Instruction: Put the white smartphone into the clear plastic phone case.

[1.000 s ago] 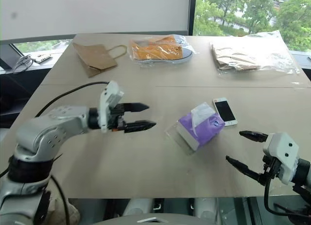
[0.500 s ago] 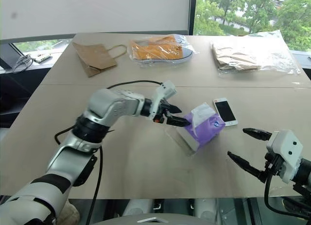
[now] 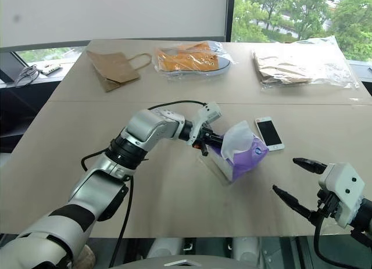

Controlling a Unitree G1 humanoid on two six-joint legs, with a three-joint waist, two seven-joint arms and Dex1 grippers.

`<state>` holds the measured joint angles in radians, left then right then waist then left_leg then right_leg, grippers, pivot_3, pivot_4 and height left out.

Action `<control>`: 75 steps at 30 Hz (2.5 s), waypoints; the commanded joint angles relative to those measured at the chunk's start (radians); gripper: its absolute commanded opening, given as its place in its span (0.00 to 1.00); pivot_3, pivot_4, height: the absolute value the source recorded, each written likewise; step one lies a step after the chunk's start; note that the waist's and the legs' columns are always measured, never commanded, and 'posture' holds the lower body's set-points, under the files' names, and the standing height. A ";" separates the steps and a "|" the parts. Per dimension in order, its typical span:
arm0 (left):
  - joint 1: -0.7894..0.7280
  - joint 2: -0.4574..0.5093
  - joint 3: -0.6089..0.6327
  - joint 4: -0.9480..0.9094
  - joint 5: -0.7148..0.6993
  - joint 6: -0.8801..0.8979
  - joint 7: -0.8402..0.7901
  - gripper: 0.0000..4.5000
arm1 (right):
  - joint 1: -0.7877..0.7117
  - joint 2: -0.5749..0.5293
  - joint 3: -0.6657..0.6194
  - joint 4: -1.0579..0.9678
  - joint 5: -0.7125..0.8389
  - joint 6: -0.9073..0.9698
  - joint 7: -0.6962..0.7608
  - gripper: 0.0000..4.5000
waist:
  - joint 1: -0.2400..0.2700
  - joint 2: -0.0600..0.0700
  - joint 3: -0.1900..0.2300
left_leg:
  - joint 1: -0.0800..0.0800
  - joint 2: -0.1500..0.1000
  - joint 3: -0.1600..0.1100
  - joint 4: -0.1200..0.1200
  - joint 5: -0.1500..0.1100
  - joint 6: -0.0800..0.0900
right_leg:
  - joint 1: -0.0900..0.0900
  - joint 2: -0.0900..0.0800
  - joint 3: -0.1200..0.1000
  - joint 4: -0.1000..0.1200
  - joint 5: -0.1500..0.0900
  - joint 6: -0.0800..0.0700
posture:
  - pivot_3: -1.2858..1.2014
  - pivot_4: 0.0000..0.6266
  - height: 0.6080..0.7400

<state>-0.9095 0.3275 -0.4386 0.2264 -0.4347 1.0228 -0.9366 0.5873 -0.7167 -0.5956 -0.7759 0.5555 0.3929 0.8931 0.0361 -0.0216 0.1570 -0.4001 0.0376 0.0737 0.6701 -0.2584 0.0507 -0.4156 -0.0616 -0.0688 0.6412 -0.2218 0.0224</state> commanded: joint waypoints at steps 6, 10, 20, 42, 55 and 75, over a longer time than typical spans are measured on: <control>0.010 0.071 0.391 -0.156 -0.160 0.214 0.102 0.01 | -0.053 -0.023 0.030 0.000 0.019 -0.006 0.010 1.00 | -0.007 0.000 0.000 | 0.000 0.000 0.000 0.000 0.000 0.000 | 0.000 0.000 0.000 0.000 0.000 0.001 | 0.52 0.24 1.00; 0.057 0.188 0.601 -0.156 -0.165 0.317 0.215 0.01 | -0.129 -0.046 0.095 0.014 0.043 0.014 0.013 1.00 | -0.027 -0.001 0.001 | 0.001 0.001 -0.001 0.000 0.000 0.000 | 0.000 0.001 0.000 0.001 0.001 0.003 | 0.52 0.24 1.00; 0.238 0.316 0.758 -0.014 -0.037 0.164 0.399 0.01 | -0.410 -0.033 0.319 0.111 0.040 0.018 0.002 1.00 | -0.006 -0.004 0.003 | 0.001 -0.001 -0.002 0.001 0.000 -0.001 | 0.001 -0.002 0.000 0.001 0.002 0.001 | 0.52 0.24 1.00; 0.403 0.496 0.494 -0.594 -0.302 -0.031 -0.106 0.99 | -0.378 -0.032 0.241 0.119 0.087 0.015 -0.008 1.00 | -0.012 -0.005 0.004 | 0.002 -0.001 0.000 0.000 0.000 -0.001 | 0.002 -0.010 0.000 0.001 0.002 -0.005 | 0.52 0.24 1.00; 0.154 0.284 -0.105 -0.040 0.209 -0.761 -0.558 0.99 | 0.000 -0.096 -0.050 0.011 0.115 0.041 0.142 1.00 | 0.002 -0.004 0.003 | 0.001 -0.001 0.000 0.001 0.000 0.000 | 0.001 0.002 0.001 0.000 0.001 -0.001 | 0.52 0.24 1.00; 0.099 0.136 -0.166 0.196 0.469 -1.061 -0.611 0.03 | 0.098 -0.044 -0.086 -0.025 0.086 0.008 0.128 1.00 | 0.002 -0.003 0.002 | 0.001 0.000 0.000 0.002 -0.001 0.002 | 0.001 0.000 0.001 0.000 0.000 0.000 | 0.52 0.24 1.00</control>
<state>-0.8371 0.4433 -0.5944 0.4335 0.0062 -0.0672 -1.5331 0.6912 -0.7657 -0.6751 -0.7876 0.6468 0.4230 1.0224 0.0378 -0.0242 0.1590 -0.3992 0.0375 0.0735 0.6719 -0.2598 0.0529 -0.4148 -0.0612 -0.0676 0.6414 -0.2218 0.0221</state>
